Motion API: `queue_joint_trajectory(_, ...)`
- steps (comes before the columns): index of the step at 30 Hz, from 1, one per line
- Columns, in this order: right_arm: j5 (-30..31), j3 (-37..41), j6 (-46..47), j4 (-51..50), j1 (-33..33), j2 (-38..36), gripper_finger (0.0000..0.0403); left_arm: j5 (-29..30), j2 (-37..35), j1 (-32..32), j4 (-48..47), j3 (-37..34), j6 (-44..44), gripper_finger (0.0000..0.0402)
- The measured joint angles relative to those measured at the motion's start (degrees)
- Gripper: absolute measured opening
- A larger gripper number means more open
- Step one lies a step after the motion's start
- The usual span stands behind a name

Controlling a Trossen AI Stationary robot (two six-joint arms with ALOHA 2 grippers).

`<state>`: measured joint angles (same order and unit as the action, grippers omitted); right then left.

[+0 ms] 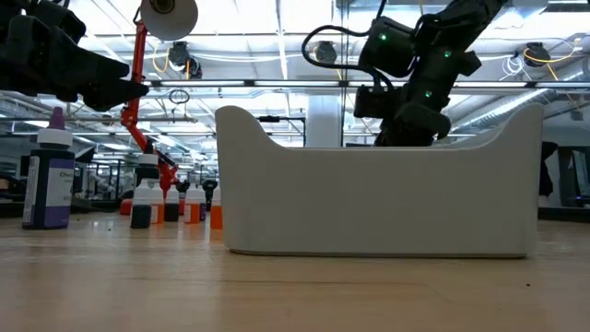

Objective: Pick & Place food coloring
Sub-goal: Put the small red food coloring bottle into the gray bin

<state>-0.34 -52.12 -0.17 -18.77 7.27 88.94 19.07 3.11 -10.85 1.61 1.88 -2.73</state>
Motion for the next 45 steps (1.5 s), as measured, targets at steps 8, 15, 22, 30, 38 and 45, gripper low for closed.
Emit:
queue_joint_trajectory(8,0.0,0.0,3.1,0.2,-2.8,-0.3,0.0215,0.0,0.0,0.0,0.0,0.0,0.0,0.0365)
queue_joint_trajectory(15,0.0,0.0,2.9,1.8,-4.1,1.4,0.0214,0.0,0.0,0.0,-0.1,0.0,0.0,0.0365)
queue_joint_trajectory(22,0.1,0.0,1.0,3.9,-4.2,3.8,0.0217,0.0,0.0,0.0,-0.1,0.0,0.0,0.0365)
queue_joint_trajectory(30,-0.1,0.0,0.5,4.8,-4.4,3.8,0.0211,0.0,0.0,0.0,-0.1,0.0,0.0,0.0365)
queue_joint_trajectory(38,-0.2,0.0,0.6,5.1,-4.4,3.8,0.0203,0.0,0.0,0.0,0.0,0.0,0.0,0.0365)
queue_joint_trajectory(45,-0.2,0.0,0.2,5.2,-4.4,3.8,0.0190,0.0,0.0,0.0,-0.1,0.0,0.0,0.0365)
